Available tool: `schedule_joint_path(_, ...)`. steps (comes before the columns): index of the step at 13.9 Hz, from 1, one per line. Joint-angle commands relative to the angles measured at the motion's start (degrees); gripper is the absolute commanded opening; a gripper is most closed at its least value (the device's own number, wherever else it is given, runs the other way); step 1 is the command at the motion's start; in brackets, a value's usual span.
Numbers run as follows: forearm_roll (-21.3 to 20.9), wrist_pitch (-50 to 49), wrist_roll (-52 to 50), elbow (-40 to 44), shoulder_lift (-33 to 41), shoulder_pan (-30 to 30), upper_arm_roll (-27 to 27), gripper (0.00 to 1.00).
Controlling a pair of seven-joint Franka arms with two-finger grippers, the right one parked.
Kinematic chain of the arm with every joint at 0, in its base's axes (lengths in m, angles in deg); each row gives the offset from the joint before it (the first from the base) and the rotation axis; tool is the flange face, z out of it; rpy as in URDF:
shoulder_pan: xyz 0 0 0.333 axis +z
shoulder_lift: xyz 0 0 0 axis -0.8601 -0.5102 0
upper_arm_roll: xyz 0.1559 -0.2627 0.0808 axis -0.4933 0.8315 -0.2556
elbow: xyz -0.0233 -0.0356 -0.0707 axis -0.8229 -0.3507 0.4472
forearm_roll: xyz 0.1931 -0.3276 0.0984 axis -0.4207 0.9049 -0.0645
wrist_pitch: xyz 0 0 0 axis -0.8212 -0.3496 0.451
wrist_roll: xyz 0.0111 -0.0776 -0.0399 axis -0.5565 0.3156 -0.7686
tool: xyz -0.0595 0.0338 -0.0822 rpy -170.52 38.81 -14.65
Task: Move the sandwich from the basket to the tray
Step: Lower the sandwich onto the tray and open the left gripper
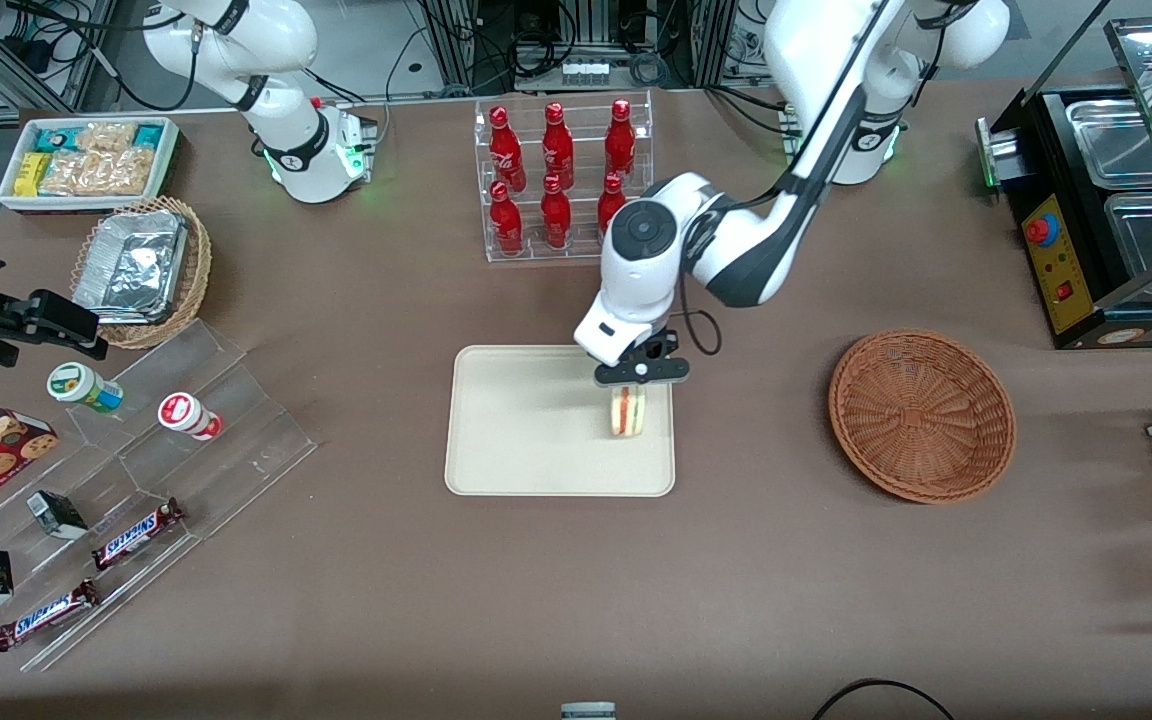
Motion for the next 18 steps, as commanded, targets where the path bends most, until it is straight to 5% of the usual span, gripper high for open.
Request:
schedule_joint_path(1, -0.5, -0.1, -1.7, 3.7, -4.1, -2.1, -1.0, 0.04)
schedule_joint_path(11, -3.1, 2.2, -1.5, 3.4, -6.8, -1.5, -1.3, 0.07)
schedule_joint_path(13, -3.1, 2.2, -1.5, 3.5, -7.0, -1.4, -1.4, 0.22)
schedule_joint_path(14, -3.1, 2.2, -1.5, 3.6, -7.0, -1.5, -1.4, 0.58)
schedule_joint_path(16, -3.2, 2.2, -1.4, 3.7, -7.2, -1.4, -1.5, 1.0)
schedule_joint_path(18, -3.2, 1.6, -1.6, 3.7, -6.2, -1.2, -1.5, 1.0)
